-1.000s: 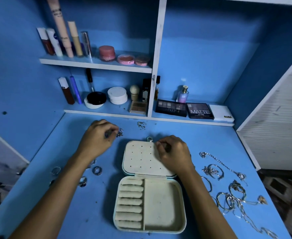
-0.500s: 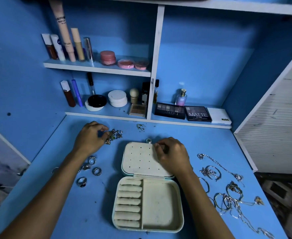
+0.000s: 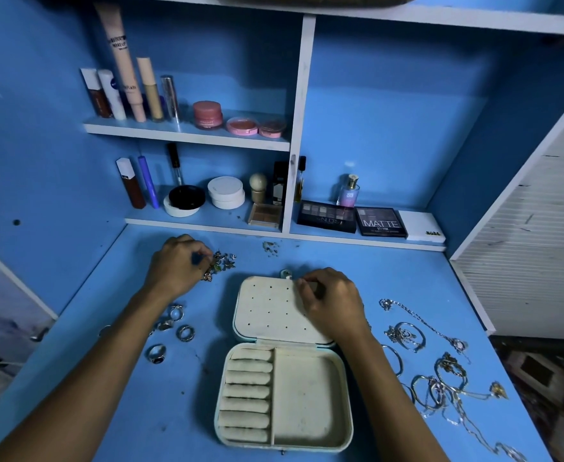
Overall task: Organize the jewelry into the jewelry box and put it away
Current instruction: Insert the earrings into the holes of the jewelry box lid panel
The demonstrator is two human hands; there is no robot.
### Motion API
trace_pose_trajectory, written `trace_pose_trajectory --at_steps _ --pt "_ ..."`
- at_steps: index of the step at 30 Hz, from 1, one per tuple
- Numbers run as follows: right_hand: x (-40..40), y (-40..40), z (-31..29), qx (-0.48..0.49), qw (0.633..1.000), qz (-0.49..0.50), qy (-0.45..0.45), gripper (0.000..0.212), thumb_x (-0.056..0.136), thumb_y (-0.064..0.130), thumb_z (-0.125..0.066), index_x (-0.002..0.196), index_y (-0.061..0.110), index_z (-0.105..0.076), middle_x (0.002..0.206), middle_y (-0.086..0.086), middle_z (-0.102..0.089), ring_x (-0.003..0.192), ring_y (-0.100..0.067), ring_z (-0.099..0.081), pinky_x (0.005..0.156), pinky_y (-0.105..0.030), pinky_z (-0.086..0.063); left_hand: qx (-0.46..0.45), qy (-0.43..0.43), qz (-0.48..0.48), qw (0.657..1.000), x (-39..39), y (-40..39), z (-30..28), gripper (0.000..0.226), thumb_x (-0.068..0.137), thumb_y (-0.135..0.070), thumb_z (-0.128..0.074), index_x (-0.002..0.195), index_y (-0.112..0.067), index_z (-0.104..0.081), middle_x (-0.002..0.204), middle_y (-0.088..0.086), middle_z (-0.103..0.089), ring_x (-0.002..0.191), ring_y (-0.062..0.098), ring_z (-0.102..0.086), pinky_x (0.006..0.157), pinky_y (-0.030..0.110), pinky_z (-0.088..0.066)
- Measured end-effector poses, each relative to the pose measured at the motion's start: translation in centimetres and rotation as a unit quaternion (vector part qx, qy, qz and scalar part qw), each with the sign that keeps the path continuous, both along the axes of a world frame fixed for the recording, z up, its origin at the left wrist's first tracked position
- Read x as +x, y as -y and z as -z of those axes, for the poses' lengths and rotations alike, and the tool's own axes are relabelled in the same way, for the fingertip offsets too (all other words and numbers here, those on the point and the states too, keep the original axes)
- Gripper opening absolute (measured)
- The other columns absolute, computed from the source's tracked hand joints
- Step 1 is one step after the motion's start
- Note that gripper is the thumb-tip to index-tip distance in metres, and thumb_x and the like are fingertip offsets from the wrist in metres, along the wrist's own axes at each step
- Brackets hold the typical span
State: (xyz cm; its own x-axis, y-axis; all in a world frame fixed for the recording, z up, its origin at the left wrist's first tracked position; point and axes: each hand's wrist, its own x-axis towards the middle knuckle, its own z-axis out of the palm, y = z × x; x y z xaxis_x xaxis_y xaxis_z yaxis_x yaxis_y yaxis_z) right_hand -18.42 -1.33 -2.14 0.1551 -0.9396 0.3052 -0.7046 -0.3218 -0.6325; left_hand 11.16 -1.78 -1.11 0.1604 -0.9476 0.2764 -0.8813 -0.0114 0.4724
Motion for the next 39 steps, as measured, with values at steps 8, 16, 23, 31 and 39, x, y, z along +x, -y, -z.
trace_pose_trajectory --at_steps 8,16,23,31,39 --pt "-0.1 0.0 0.1 -0.001 1.0 -0.001 0.004 0.013 0.09 0.03 -0.068 0.091 0.018 -0.074 0.09 0.004 -0.07 0.088 -0.016 -0.06 0.071 -0.023 -0.042 -0.026 -0.058 -0.008 0.998 -0.7 -0.1 -1.2 0.01 0.084 -0.013 -0.069 0.081 -0.022 -0.07 0.082 -0.002 -0.07 0.082 0.021 -0.064 0.078 0.035 -0.054" --pt "-0.1 0.0 0.1 0.002 1.0 0.0 0.001 0.014 0.091 0.032 -0.068 0.092 0.019 -0.074 0.092 0.005 -0.07 0.088 -0.016 -0.059 0.071 -0.024 -0.044 -0.075 -0.165 -0.019 0.983 -2.8 -1.8 -2.5 0.013 0.084 -0.005 -0.071 0.081 -0.017 -0.067 0.073 -0.011 -0.07 0.074 0.004 -0.065 0.07 0.01 -0.047" --pt "-0.1 0.0 0.0 0.0 1.0 0.003 0.005 0.014 0.091 0.031 -0.069 0.092 0.019 -0.075 0.091 0.005 -0.069 0.087 -0.015 -0.058 0.071 -0.023 -0.039 -0.101 -0.234 0.023 0.967 -5.2 -3.8 -1.9 0.01 0.088 -0.007 -0.071 0.086 -0.016 -0.073 0.085 -0.009 -0.073 0.077 0.003 -0.067 0.073 0.01 -0.048" --pt "-0.1 0.0 0.2 -0.005 1.0 0.004 0.015 0.012 0.09 0.03 -0.071 0.09 0.019 -0.075 0.088 0.005 -0.069 0.086 -0.016 -0.06 0.071 -0.025 -0.045 -0.172 -0.205 0.068 0.961 -8.4 -5.9 0.4 0.017 0.079 -0.011 -0.081 0.095 -0.011 -0.076 0.09 -0.008 -0.073 0.08 0.005 -0.07 0.076 0.024 -0.056" --pt "-0.1 -0.1 0.2 -0.001 1.0 0.007 0.019 0.013 0.09 0.032 -0.07 0.092 0.02 -0.075 0.089 0.006 -0.069 0.087 -0.015 -0.059 0.071 -0.024 -0.042 -0.189 -0.198 0.074 0.959 -8.4 -6.5 0.5 0.024 0.074 -0.011 -0.082 0.097 -0.006 -0.077 0.093 -0.003 -0.072 0.077 0.001 -0.068 0.075 0.015 -0.055"
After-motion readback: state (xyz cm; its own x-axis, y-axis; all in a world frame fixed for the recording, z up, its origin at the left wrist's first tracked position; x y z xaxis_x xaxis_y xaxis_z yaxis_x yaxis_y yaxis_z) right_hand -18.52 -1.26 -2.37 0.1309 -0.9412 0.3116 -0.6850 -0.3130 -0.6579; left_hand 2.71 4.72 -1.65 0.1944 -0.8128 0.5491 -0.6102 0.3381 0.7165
